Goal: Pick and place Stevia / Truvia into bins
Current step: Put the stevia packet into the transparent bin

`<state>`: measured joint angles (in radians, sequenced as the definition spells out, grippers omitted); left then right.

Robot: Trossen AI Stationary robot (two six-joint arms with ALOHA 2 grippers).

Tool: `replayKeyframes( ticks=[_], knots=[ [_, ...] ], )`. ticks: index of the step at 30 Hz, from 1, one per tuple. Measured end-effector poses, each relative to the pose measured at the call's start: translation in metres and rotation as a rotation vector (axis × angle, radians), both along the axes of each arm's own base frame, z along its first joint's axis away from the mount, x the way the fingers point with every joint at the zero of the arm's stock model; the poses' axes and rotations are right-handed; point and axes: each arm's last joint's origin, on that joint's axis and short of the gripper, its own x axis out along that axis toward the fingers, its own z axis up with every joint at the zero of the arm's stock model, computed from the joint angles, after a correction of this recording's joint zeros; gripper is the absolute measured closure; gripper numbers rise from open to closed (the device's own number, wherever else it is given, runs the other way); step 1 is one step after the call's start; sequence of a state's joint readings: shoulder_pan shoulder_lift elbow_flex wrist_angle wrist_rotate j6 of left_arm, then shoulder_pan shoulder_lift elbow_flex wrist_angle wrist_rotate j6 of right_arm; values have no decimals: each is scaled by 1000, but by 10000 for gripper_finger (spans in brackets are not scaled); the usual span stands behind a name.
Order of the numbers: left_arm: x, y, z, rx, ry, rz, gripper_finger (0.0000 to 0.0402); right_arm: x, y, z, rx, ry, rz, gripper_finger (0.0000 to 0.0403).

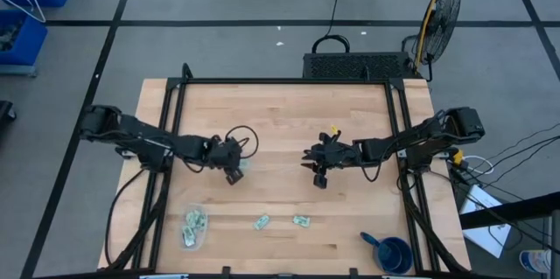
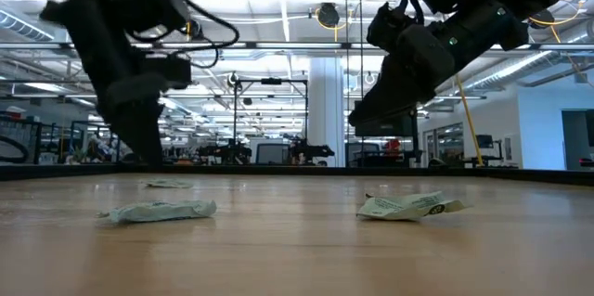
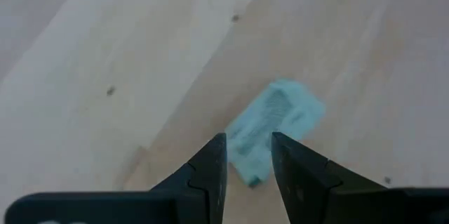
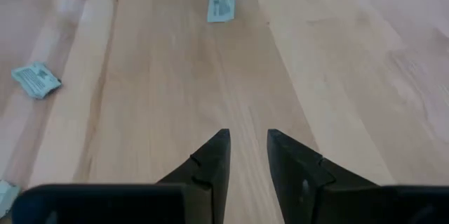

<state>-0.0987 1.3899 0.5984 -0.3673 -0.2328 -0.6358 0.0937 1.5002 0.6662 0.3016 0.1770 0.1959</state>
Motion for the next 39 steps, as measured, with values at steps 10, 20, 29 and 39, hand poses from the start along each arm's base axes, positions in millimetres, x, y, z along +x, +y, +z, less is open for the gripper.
replayKeyframes(
  ticks=[10,20,29,39],
  knots=[
    [-14,17,-29,-79,-133,38,282,2,2,2,31,-28,41,314],
    [-18,9,-34,-25,-129,-75,386,2,1,3,31,-35,40,314],
    [-4,-14,5,-140,-175,-306,396,2,1,3,29,-35,40,314],
    [-32,-104,113,-367,30,-329,399,1,1,2,27,-23,41,314]
  ],
)
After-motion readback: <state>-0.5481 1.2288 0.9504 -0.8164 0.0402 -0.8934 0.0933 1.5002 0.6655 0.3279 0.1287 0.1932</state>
